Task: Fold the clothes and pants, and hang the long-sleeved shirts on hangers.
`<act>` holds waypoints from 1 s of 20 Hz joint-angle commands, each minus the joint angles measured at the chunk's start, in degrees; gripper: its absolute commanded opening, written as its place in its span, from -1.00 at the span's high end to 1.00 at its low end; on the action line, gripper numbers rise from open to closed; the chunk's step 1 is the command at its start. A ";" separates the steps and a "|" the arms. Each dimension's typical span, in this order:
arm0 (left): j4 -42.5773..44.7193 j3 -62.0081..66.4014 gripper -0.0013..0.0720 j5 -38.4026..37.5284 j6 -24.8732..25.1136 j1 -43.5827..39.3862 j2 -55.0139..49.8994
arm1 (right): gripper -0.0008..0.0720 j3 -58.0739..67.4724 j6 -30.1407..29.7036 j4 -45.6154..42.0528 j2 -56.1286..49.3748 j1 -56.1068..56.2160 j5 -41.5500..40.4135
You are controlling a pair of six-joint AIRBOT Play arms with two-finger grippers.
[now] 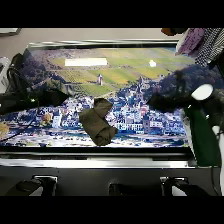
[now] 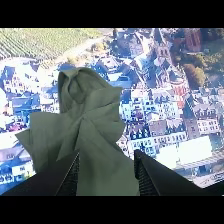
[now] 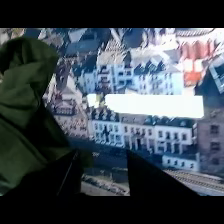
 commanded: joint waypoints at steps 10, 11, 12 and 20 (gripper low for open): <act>0.98 -1.53 -0.92 -7.78 -2.64 0.26 -6.51 | -0.49 -18.82 -11.89 30.27 -11.08 20.35 -20.90; 0.96 -1.53 -0.92 -7.78 -2.64 0.26 -6.49 | -0.49 -18.80 -13.53 33.53 -12.20 21.35 -21.86; 0.96 -1.53 -0.91 -7.93 -2.64 0.26 -6.51 | -0.49 -18.75 -14.78 35.98 -13.22 22.23 -22.27; 1.16 -1.73 -0.91 -8.76 -3.30 4.00 -6.80 | 0.91 -18.78 -15.56 36.30 -16.09 24.57 -23.78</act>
